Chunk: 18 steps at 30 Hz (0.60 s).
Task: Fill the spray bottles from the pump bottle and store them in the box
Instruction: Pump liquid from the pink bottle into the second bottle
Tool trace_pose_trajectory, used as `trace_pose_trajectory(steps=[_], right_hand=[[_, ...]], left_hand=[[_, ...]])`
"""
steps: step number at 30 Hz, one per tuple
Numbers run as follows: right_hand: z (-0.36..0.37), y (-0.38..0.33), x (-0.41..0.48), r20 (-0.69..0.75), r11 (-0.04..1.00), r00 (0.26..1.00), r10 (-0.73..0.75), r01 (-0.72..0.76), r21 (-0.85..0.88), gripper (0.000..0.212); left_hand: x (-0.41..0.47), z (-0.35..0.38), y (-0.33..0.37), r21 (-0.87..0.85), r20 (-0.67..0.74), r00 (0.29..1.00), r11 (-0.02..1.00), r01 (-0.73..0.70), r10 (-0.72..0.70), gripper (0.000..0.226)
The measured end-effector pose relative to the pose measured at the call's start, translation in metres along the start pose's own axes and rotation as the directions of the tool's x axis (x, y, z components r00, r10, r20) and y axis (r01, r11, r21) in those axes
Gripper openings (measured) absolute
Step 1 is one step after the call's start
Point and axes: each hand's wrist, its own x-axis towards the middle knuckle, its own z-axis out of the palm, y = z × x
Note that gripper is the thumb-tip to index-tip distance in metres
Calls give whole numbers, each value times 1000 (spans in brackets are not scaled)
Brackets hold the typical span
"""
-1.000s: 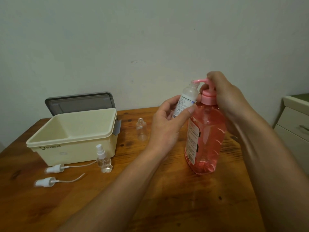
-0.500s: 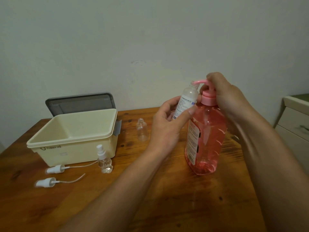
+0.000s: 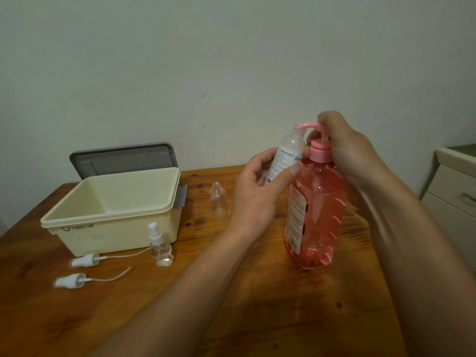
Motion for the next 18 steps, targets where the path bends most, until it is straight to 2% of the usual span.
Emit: trace_pose_trajectory(steps=[9, 18], right_hand=[[0, 1, -1, 1, 999, 1000, 16, -16, 32, 41], [-1, 1, -1, 17, 1000, 1000, 17, -17, 21, 32]], left_hand=[[0, 0, 1, 1, 5, 1000, 1000, -4, 4, 40], [-1, 0, -2, 16, -3, 1000, 1000, 11, -11, 44]])
